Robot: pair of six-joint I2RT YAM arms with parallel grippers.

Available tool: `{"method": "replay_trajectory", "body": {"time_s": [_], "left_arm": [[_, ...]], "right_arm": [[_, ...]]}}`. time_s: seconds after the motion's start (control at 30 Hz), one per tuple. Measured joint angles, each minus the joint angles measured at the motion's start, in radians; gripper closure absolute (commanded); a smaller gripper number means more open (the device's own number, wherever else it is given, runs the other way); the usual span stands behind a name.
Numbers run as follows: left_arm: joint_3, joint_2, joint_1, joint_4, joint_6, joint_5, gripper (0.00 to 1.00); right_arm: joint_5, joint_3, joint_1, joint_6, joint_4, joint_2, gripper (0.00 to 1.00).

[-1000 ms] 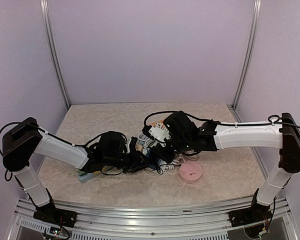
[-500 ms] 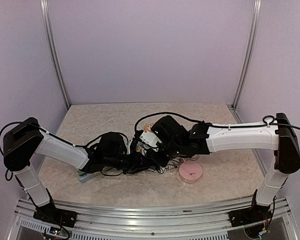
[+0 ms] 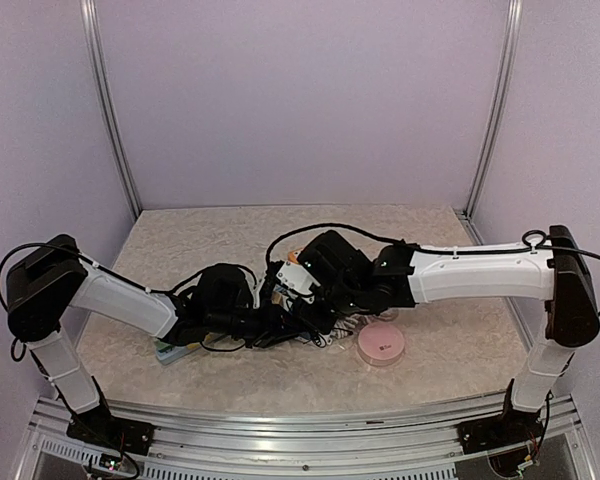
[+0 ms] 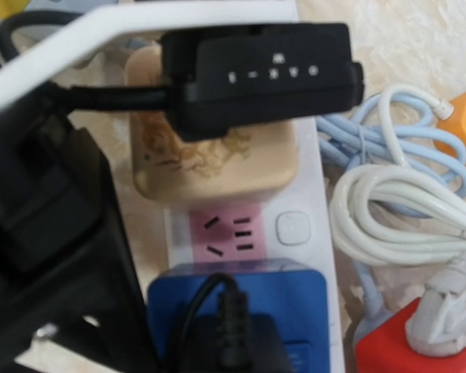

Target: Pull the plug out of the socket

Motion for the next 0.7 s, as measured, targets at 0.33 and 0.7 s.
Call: {"method": "replay_trajectory", "body": {"time_s": [0.33,0.7], "left_arm": [[0.000,0.003,0.006,0.011,0.001,0.000,0.72],[0.000,0.004,0.008,0.016,0.001,0.000,0.72]], "right_arm": [[-0.122,0.000,-0.074,0.042,0.002,-0.006,1.00],[-0.141,-0.003,-0.080,0.049,0.009,-0.009,1.00]]}}
